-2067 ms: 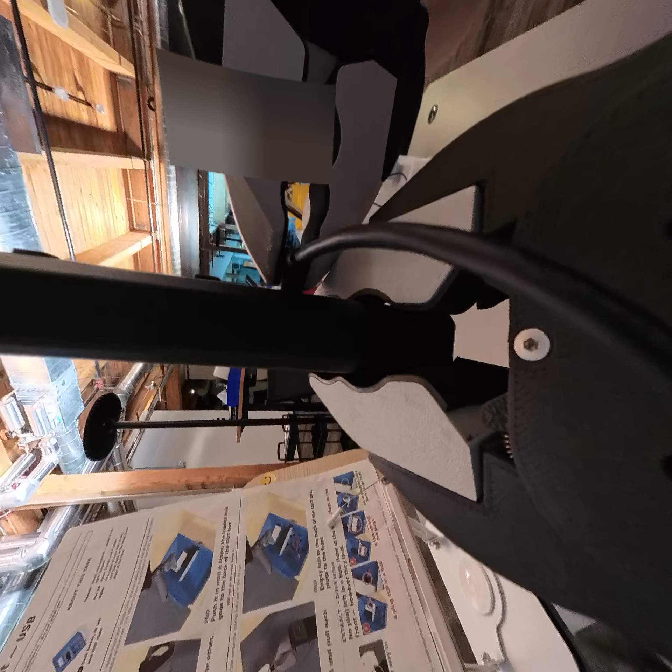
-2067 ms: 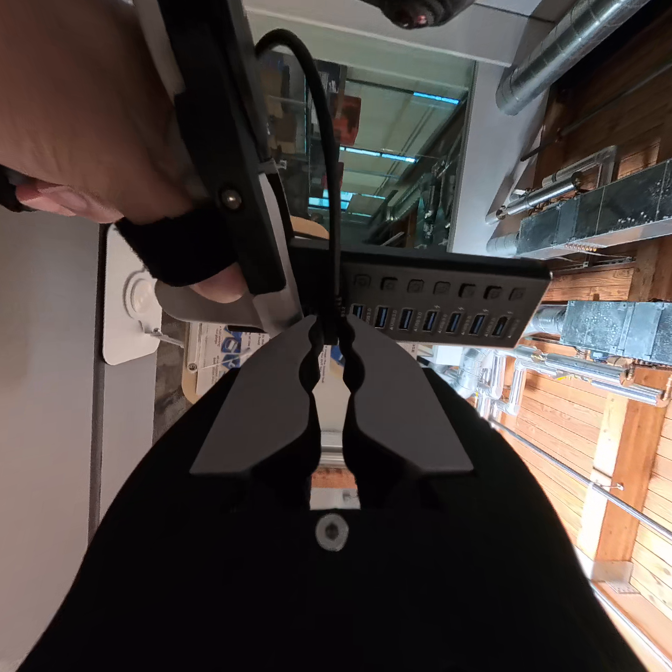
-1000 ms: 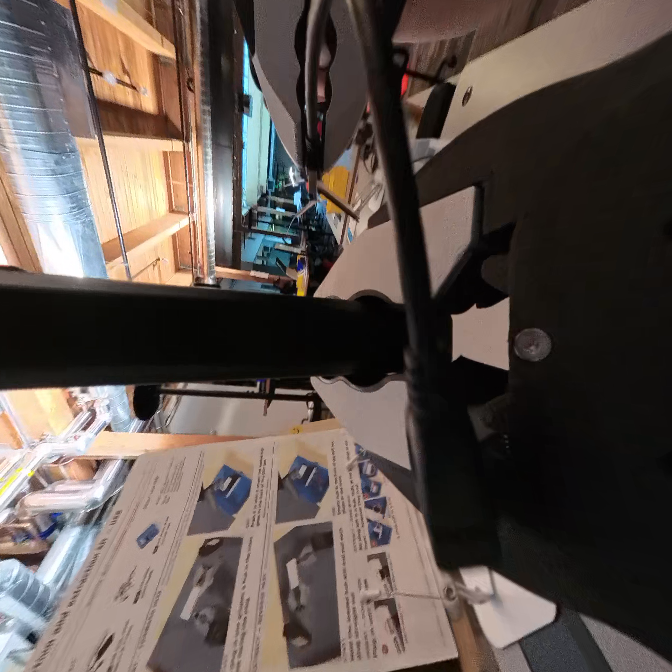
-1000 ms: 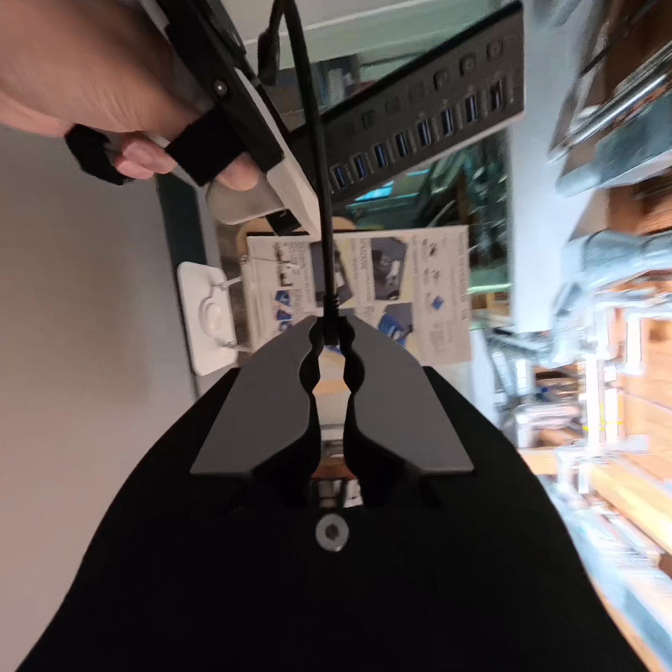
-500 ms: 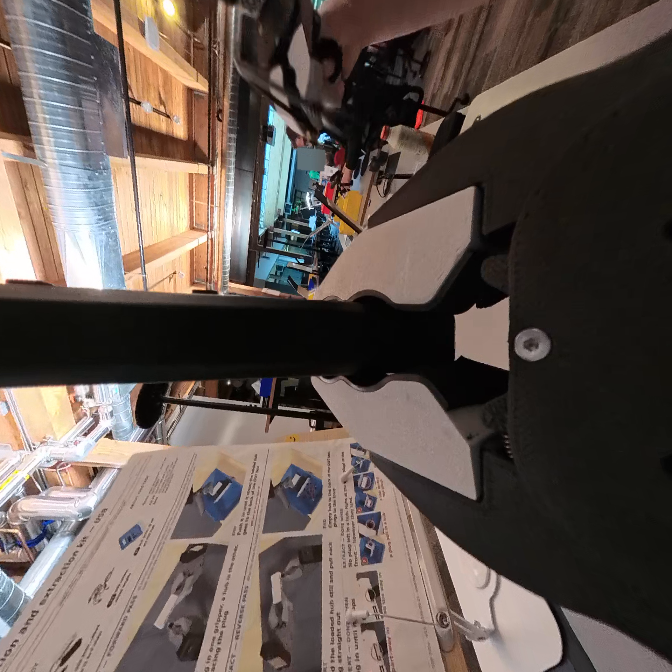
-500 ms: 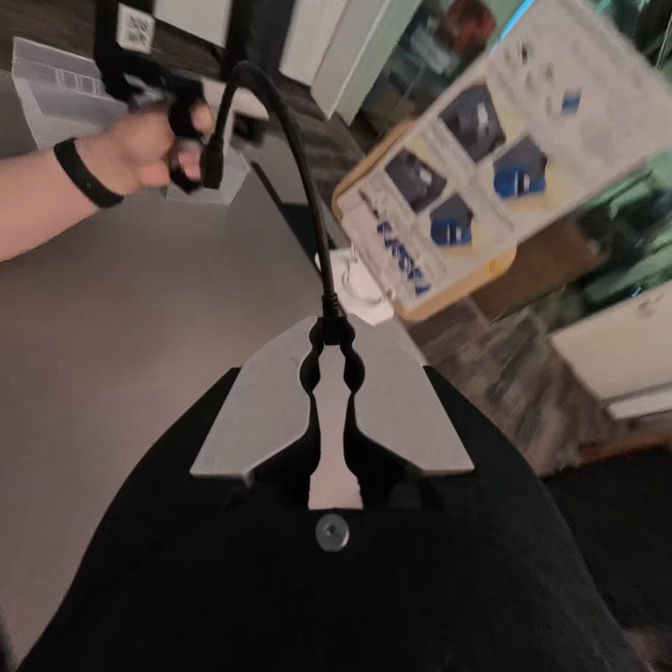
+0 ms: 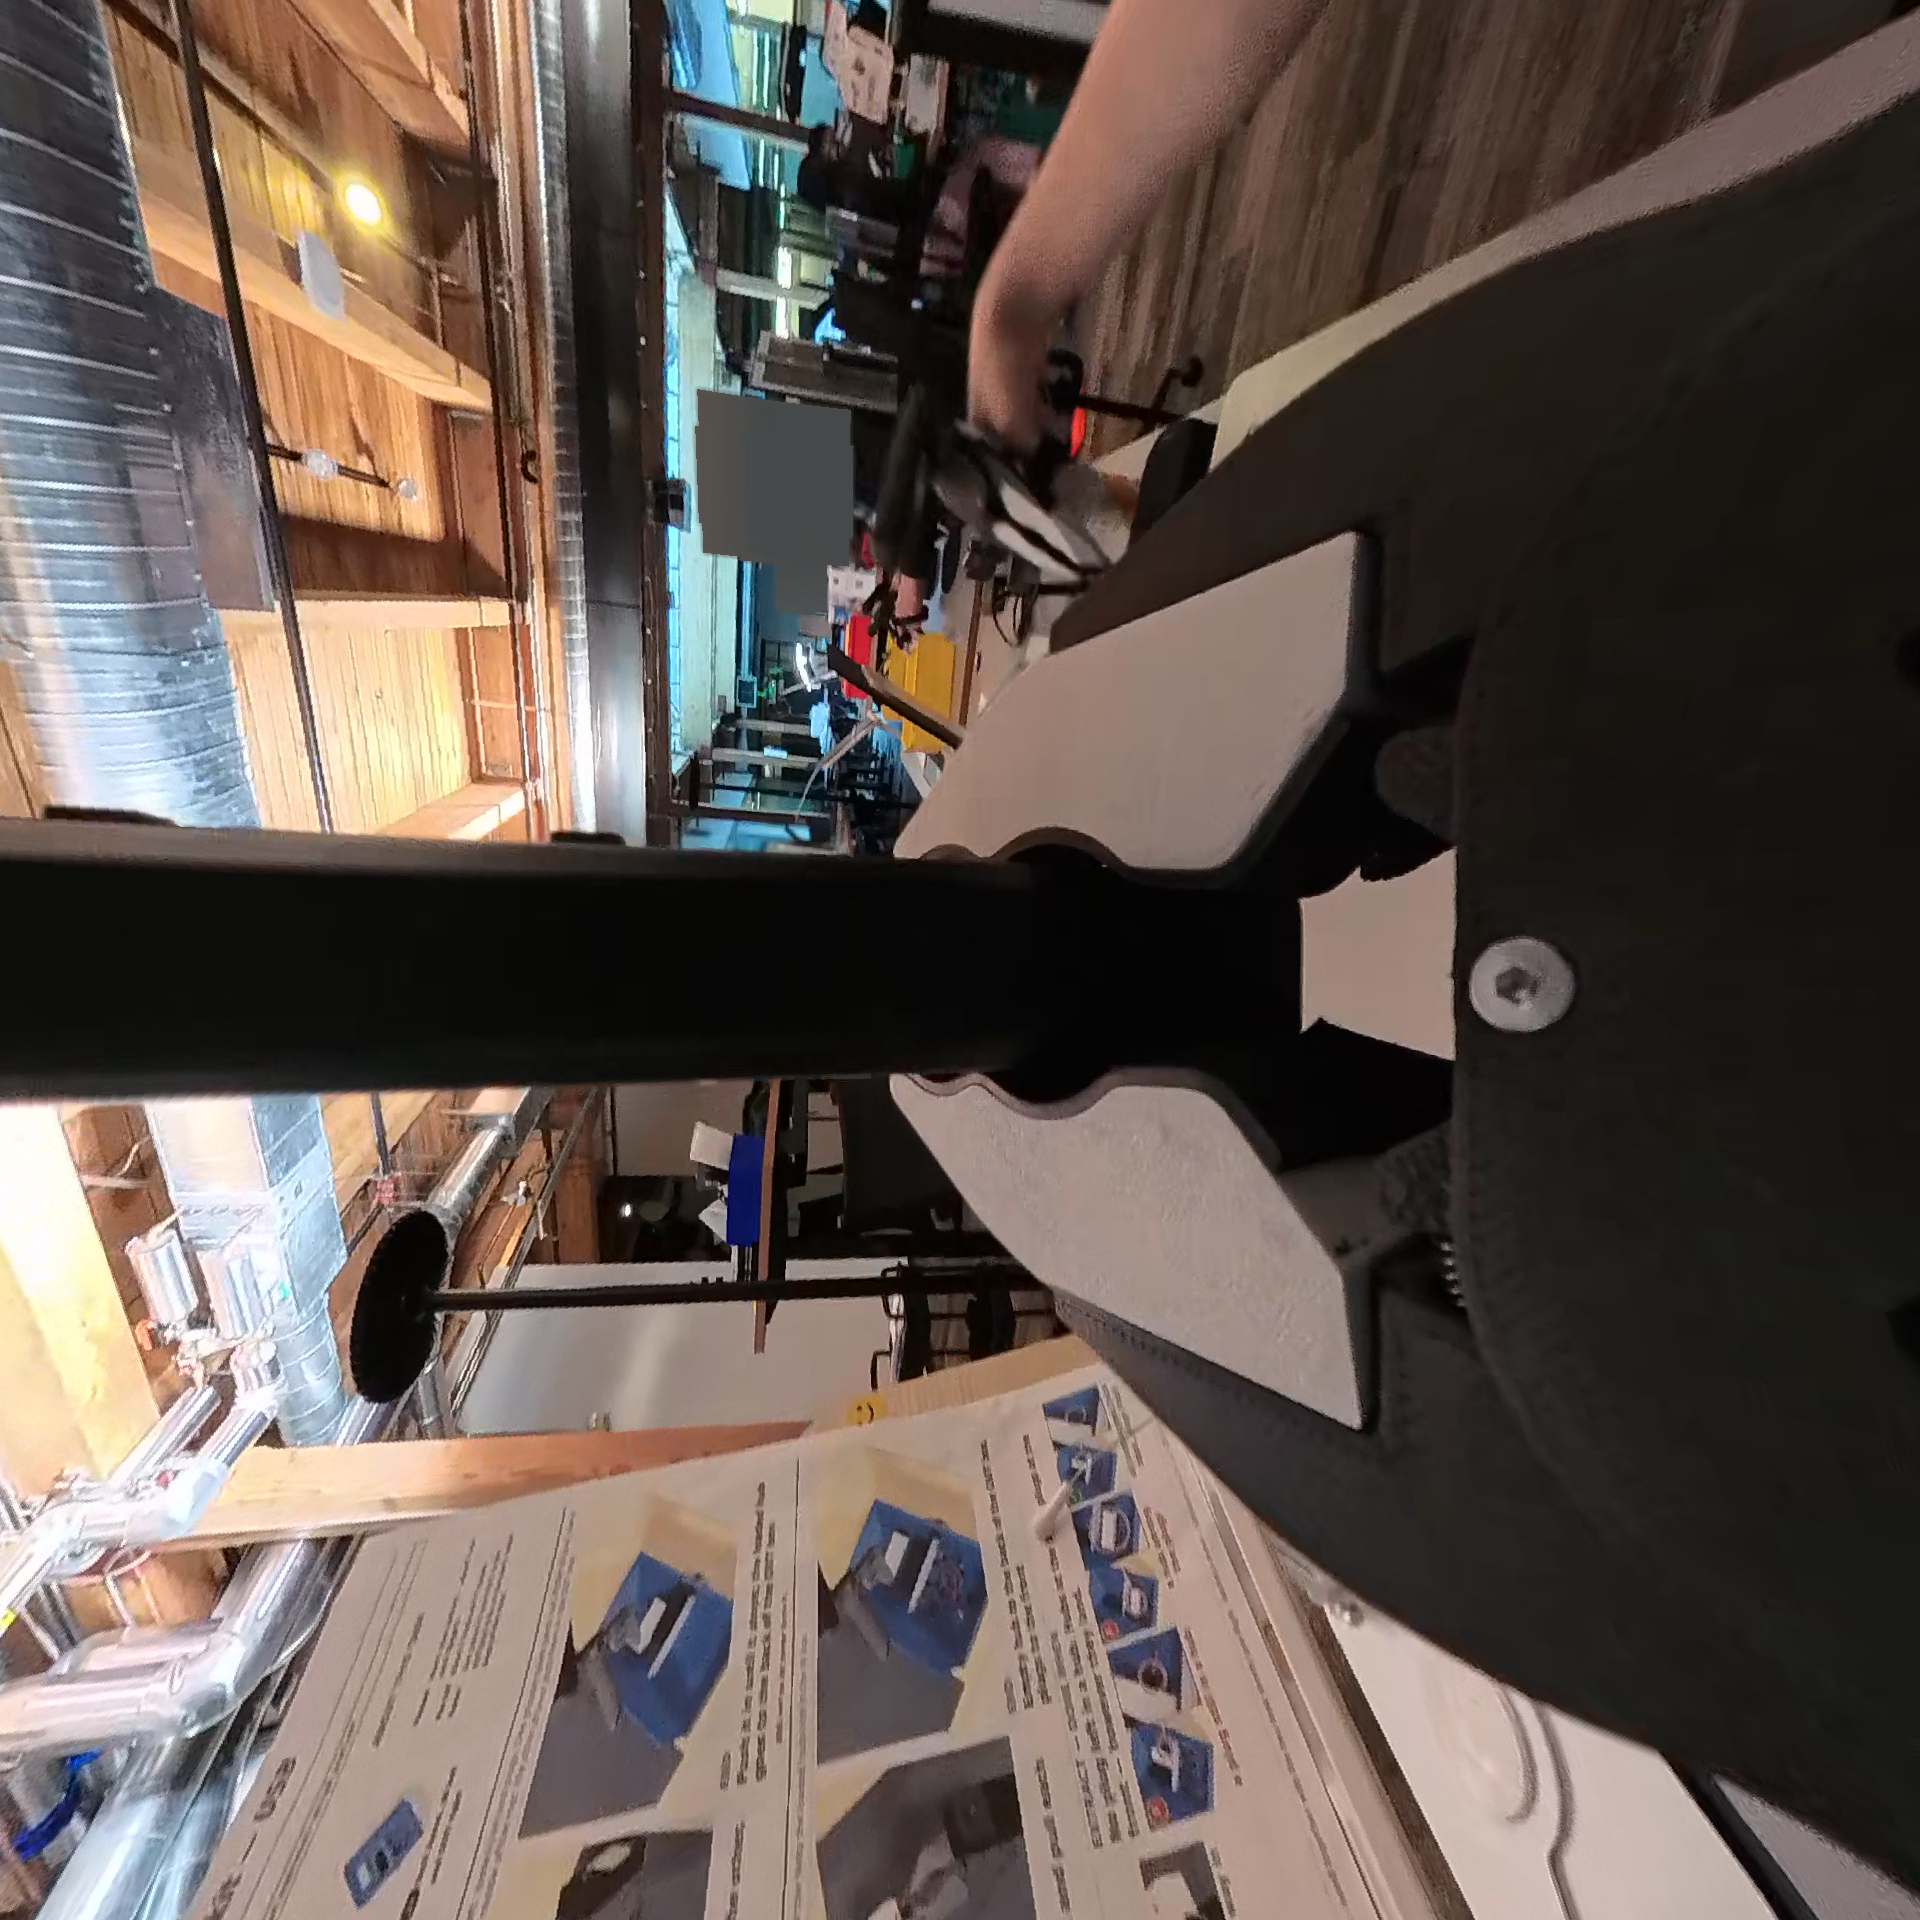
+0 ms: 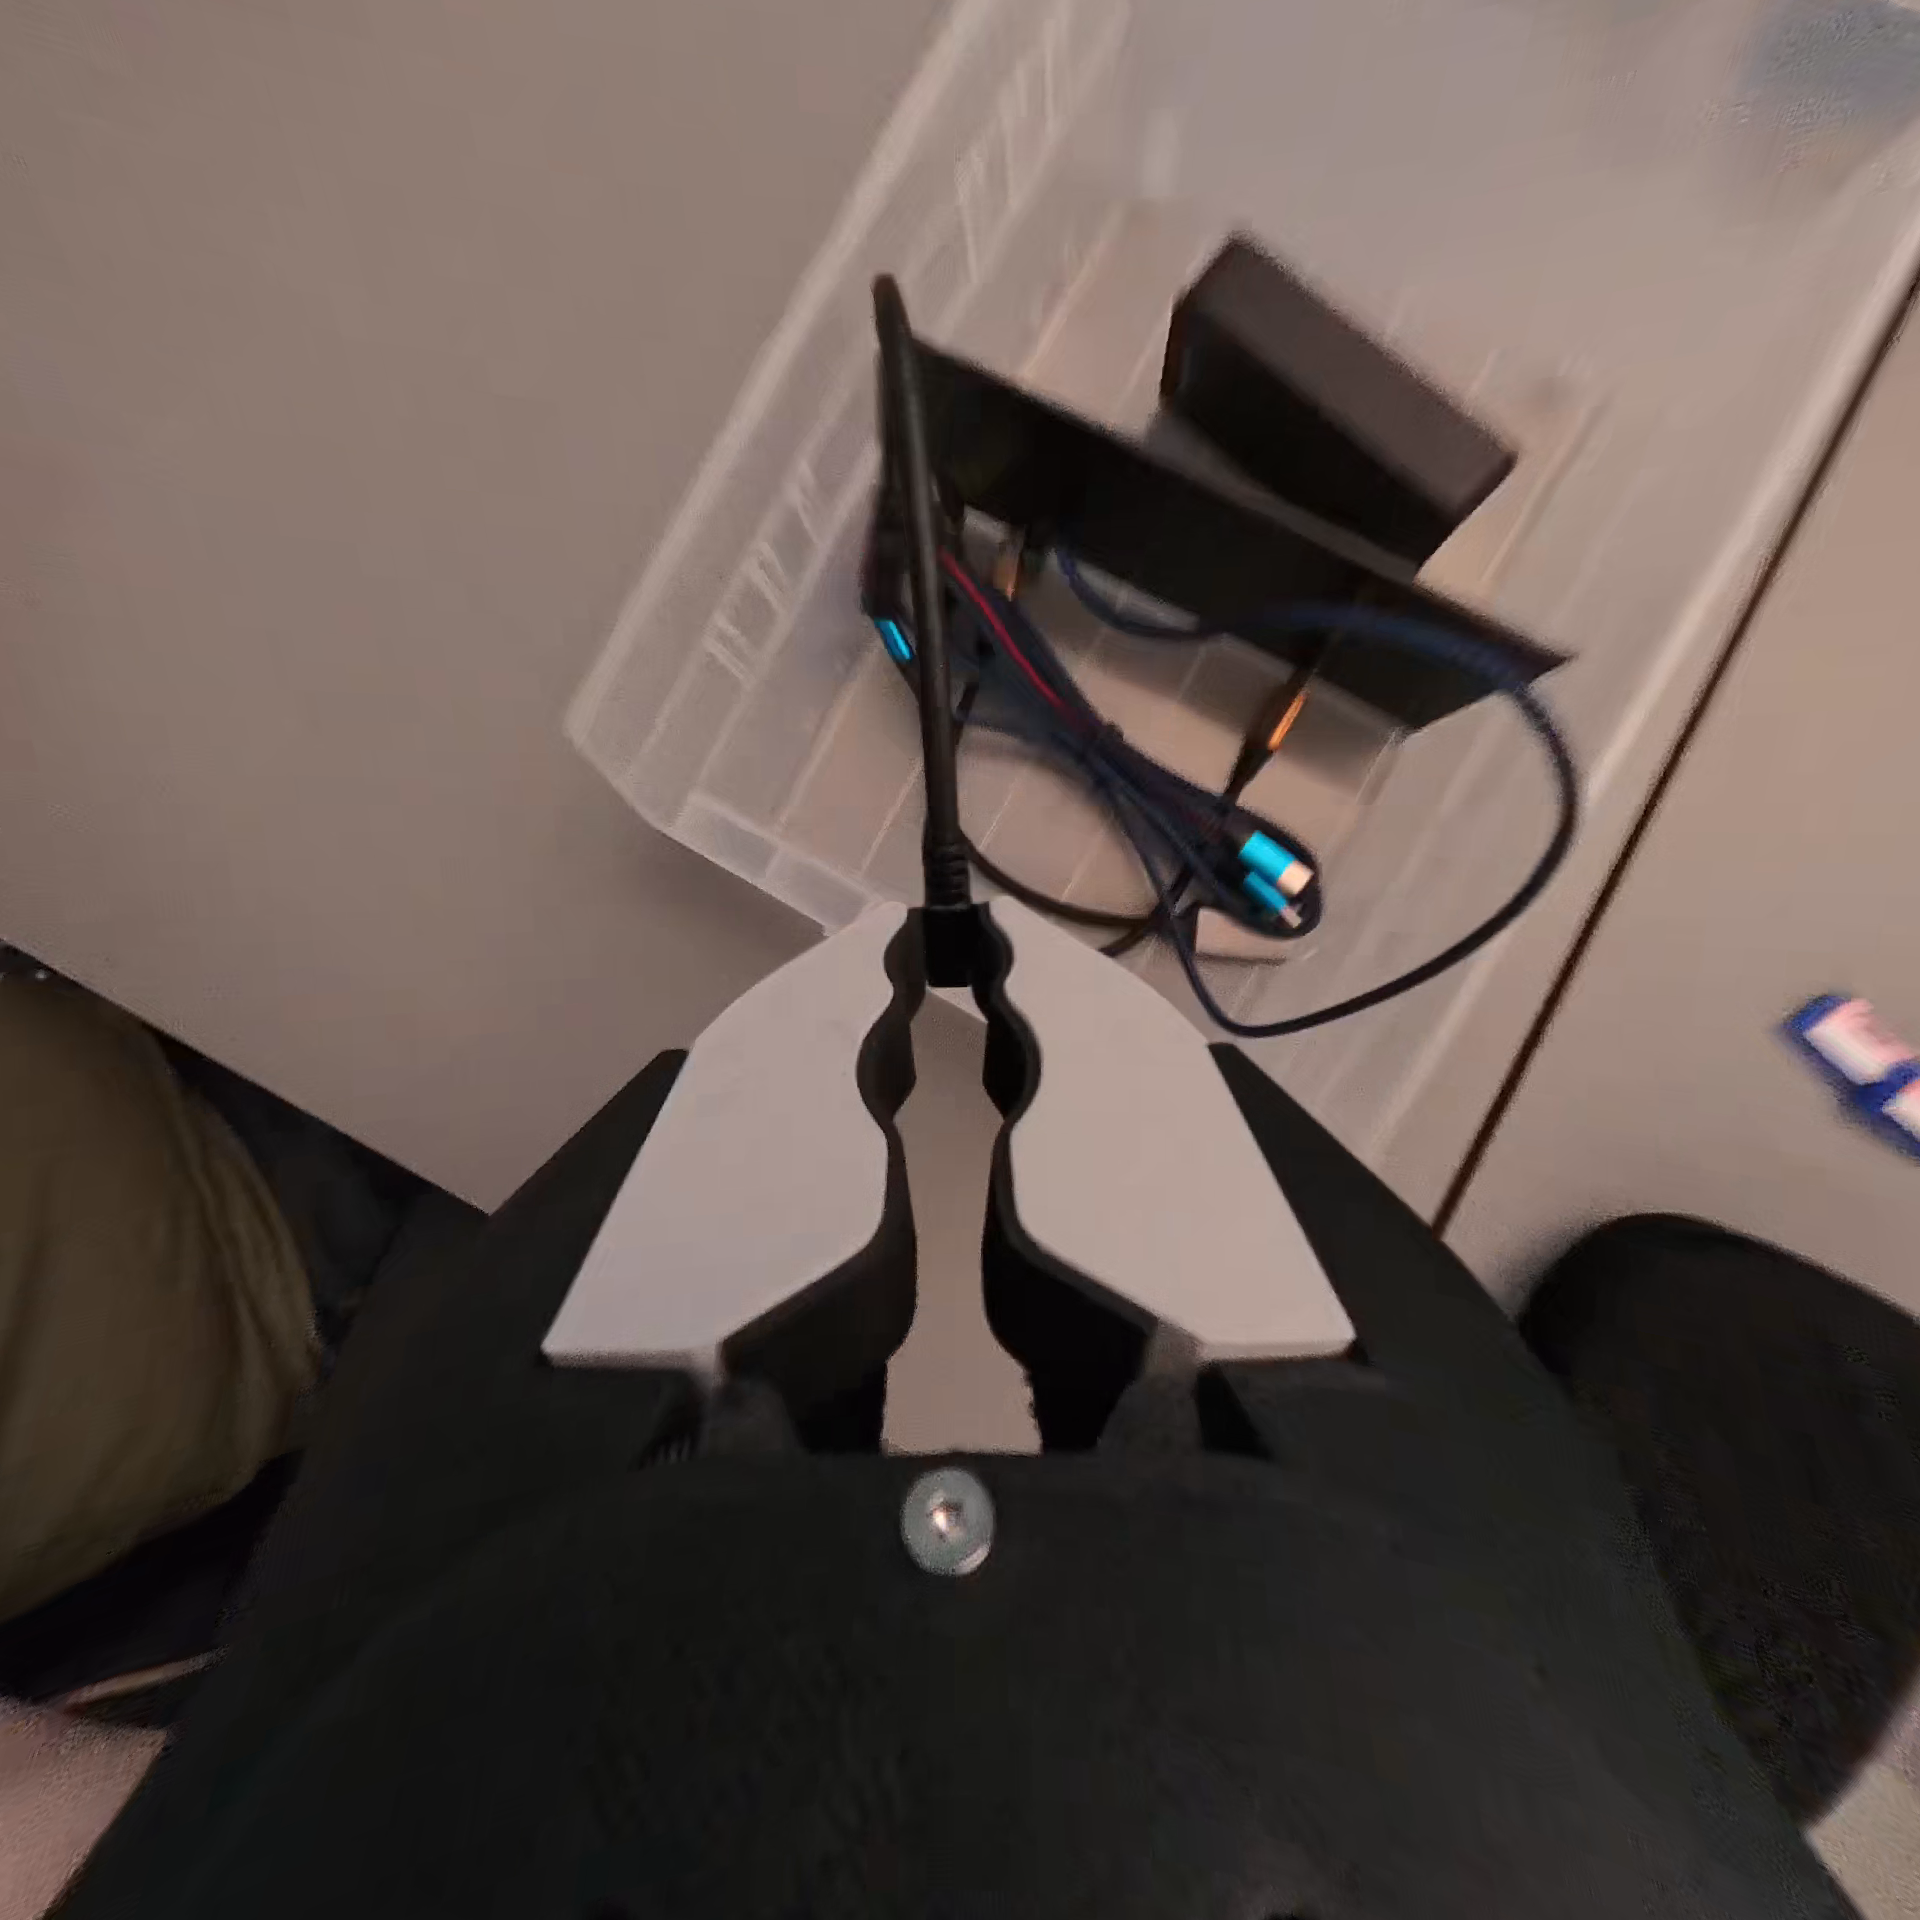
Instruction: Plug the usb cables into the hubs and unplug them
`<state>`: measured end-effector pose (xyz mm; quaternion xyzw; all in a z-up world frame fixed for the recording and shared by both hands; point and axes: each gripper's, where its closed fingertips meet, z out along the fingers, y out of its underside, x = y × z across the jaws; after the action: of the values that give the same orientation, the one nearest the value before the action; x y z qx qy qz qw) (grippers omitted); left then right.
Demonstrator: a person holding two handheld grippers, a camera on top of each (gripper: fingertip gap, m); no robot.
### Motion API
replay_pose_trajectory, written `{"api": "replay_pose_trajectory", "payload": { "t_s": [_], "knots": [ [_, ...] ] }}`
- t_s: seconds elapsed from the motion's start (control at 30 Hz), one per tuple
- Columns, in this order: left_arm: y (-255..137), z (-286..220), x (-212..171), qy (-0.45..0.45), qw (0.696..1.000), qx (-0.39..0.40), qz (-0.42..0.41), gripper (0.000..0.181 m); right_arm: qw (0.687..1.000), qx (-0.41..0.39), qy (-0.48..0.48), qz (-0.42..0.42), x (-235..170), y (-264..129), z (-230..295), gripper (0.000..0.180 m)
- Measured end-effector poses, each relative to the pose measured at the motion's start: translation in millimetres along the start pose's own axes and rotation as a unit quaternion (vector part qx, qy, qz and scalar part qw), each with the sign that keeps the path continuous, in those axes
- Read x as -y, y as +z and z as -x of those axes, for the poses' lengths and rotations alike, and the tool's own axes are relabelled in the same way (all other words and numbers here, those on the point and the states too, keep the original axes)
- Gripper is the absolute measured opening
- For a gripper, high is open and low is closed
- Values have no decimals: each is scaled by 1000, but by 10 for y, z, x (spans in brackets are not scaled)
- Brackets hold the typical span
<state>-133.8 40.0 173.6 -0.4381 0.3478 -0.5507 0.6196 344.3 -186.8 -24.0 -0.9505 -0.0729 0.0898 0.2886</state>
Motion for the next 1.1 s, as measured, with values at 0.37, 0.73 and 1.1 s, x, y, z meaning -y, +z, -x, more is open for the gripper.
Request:
{"api": "replay_pose_trajectory", "payload": {
  "t_s": [0.37,0.73,1.1],
  "knots": [
    [190,-248,-166,1,998,-44,33,30,990,-106,91,17,5,345,-532,44],
    [566,-713,-635,-83,982,-156,60,30,830,92,-271,-480,2422,-717,2646,53],
    [652,-982,-817,-135,961,-227,81,37,822,358,-215,-386,2840,170,3900,28]
  ]
}}
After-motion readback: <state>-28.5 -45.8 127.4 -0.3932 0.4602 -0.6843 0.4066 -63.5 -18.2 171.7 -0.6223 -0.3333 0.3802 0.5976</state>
